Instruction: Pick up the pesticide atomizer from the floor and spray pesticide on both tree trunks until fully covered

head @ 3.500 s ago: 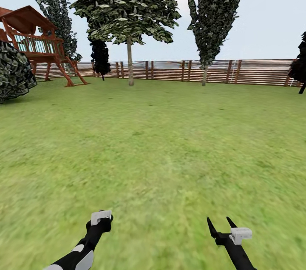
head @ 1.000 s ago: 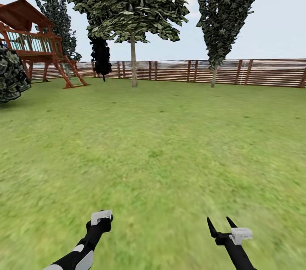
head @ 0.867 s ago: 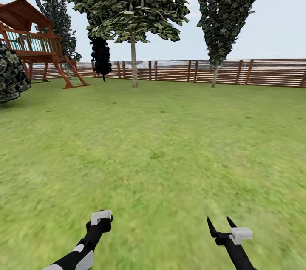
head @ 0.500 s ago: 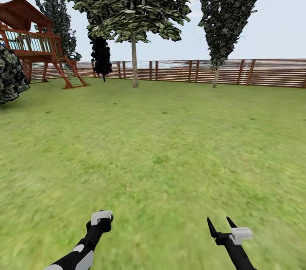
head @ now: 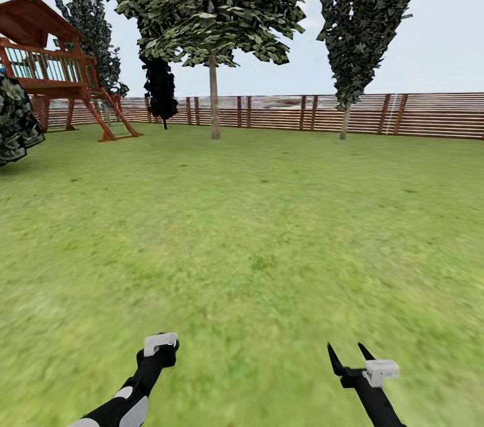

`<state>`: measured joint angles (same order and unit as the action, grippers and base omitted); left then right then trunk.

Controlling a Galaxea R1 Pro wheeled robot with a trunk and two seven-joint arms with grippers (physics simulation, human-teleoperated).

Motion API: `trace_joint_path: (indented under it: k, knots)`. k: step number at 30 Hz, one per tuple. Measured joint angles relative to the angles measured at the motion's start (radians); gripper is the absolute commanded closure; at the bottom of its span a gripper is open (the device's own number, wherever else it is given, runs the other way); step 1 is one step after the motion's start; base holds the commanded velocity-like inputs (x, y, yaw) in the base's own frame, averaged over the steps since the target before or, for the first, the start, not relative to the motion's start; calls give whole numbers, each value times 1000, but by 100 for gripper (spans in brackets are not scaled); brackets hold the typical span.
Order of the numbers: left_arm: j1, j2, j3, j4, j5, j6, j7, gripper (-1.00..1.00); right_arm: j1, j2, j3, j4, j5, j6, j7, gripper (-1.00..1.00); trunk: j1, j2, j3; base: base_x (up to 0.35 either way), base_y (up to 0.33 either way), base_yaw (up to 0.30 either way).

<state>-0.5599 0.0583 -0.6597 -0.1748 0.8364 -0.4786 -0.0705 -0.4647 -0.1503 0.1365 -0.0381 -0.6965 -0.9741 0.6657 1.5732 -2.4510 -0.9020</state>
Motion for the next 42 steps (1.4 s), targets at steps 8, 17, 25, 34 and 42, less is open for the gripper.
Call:
trace_joint_path:
  k: [8, 17, 25, 34, 42]
  knots:
    - [0, 0, 0, 0, 0, 0, 0, 100, 1, 0, 0, 0, 0, 0, 0, -100, 0, 0, 0, 315, 167, 0]
    - [0, 0, 0, 0, 0, 0, 0, 100, 1, 0, 0, 0, 0, 0, 0, -100, 0, 0, 0, 315, 167, 0]
    - [0, 0, 0, 0, 0, 0, 0, 100, 0, 0, 0, 0, 0, 0, 0, -100, 0, 0, 0, 315, 167, 0]
    - [0, 0, 1, 0, 0, 0, 0, 100, 1, 0, 0, 0, 0, 0, 0, -100, 0, 0, 0, 315, 167, 0]
    - [0, 0, 0, 0, 0, 0, 0, 100, 1, 0, 0, 0, 0, 0, 0, -100, 0, 0, 0, 315, 167, 0]
